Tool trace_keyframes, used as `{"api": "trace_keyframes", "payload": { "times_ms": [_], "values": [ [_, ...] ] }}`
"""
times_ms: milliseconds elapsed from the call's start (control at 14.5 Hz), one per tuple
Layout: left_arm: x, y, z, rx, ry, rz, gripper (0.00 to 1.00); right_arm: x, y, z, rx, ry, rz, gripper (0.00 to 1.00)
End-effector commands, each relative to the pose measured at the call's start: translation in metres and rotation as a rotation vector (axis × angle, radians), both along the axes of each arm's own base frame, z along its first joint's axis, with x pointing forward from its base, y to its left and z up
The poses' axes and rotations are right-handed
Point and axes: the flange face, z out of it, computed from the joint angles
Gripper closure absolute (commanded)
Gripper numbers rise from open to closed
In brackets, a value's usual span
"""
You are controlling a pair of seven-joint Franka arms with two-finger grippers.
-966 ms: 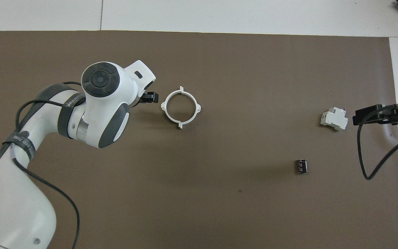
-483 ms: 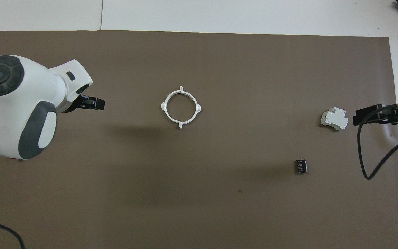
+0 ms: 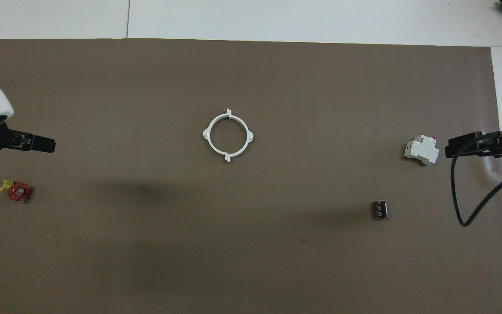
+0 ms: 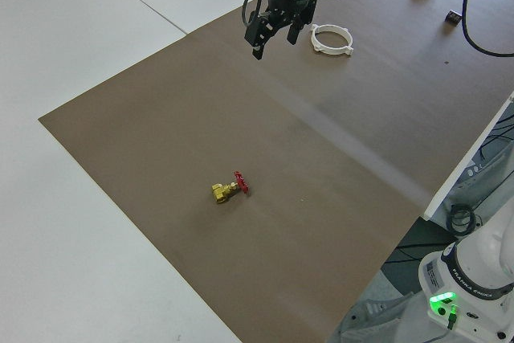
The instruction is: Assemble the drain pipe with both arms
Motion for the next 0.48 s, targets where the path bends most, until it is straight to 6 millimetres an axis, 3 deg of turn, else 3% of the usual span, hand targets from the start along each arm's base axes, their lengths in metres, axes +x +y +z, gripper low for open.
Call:
{"api": "trace_keyframes", "payload": {
  "times_ms": [0, 414],
  "values": [
    [-0.004, 0.006, 0.036, -0.037, -0.002, 0.003, 0.0, 0.002, -0.002, 0.003, -0.016, -0.046, -0.013, 0.03],
    [0.01, -0.008, 0.117, -0.039, -0.003, -0.018, 0.0, 0.006, -0.002, 0.004, -0.017, -0.071, -0.012, 0.03]
  ]
}}
